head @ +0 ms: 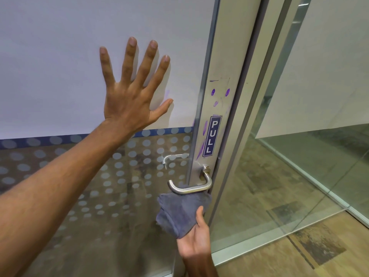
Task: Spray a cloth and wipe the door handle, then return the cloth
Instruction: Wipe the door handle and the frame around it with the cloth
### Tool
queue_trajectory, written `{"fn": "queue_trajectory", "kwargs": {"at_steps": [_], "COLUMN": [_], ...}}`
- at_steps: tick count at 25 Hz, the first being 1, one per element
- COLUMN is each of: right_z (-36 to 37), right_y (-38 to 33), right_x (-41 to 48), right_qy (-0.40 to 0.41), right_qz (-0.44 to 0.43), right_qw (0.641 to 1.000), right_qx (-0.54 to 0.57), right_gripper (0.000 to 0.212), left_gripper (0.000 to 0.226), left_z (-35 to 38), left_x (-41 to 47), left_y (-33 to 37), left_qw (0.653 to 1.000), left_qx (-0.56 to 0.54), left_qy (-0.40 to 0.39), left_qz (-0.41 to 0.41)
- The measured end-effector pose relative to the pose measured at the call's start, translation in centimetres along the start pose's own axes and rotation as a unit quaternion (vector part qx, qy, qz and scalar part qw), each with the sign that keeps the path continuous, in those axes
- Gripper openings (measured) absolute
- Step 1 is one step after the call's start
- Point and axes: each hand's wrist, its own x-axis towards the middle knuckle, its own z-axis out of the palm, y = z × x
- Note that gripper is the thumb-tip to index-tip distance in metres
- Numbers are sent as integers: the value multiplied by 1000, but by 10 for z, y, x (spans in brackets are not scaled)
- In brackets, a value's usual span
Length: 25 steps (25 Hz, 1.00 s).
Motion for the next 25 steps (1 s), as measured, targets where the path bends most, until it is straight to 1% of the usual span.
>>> {"fn": "queue_trajectory", "kwargs": {"at_steps": [1, 3, 4, 5, 6, 7, 8, 9, 10, 11, 12, 13, 14, 16, 19, 21, 23, 24, 25], "right_z": [-5, -16, -21, -23, -25, -21, -16, -8, 0, 6, 13, 19, 21, 17, 9, 7, 1, -3, -6], "right_y": [0, -6, -15, -29, -43, -59, -72, -82, -90, -94, -94, -91, -88, -79, -82, -92, -100, -102, -103], "right_x": [-5, -10, -9, -8, -6, -4, -1, 2, 10, 20, 31, 41, 48, 55, 52, 48, 43, 40, 40], "right_qy": [3, 62, 96, 106, 113, 123, 141, 146, 141, 135, 127, 128, 136, 151, 126, 94, 53, 36, 23], "right_qz": [4, -24, -54, -92, -160, -246, -328, -392, -429, -433, -413, -380, -352, -331, -312, -306, -297, -297, -301], "right_qw": [1000, 997, 992, 988, 977, 949, 898, 826, 747, 669, 610, 571, 552, 534, 482, 427, 341, 311, 298], "right_qx": [-7, -47, -57, -63, -89, -154, -258, -377, -489, -589, -664, -716, -744, -763, -809, -846, -890, -902, -906], "right_gripper": [53, 43, 49, 53, 48, 38, 29, 29, 33, 41, 47, 52, 54, 58, 69, 65, 55, 55, 56], "left_gripper": [86, 86, 86, 86, 86, 86, 86, 86, 86, 86, 86, 86, 86, 86, 86, 86, 86, 86, 86], "left_z": [-1, -2, -2, -3, -3, -3, -2, -1, -1, 0, 0, 0, 0, 1, 1, 1, 1, 2, 2], "left_x": [0, 1, 1, 1, 1, 1, 1, 0, 0, 0, 0, 1, 0, -1, 0, 1, 0, 0, -1], "left_y": [0, 1, 1, 1, 1, 1, 2, 1, 1, 1, 0, 0, 0, 0, 1, 1, 0, 0, 0], "left_qw": [1000, 1000, 1000, 1000, 1000, 1000, 1000, 1000, 1000, 1000, 1000, 1000, 1000, 1000, 1000, 1000, 1000, 1000, 1000], "left_qx": [0, 4, 8, 11, 12, 11, 8, 4, 0, -3, -6, -9, -12, -10, -5, -7, -7, -7, -5], "left_qy": [-1, -4, -5, -5, -5, -5, -5, -5, -4, -2, -2, -2, -2, -1, 1, 1, 2, 3, 4], "left_qz": [0, 2, 4, 5, 5, 4, 3, 4, 5, 5, 3, 1, 0, 3, 4, 2, 3, 5, 4]}}
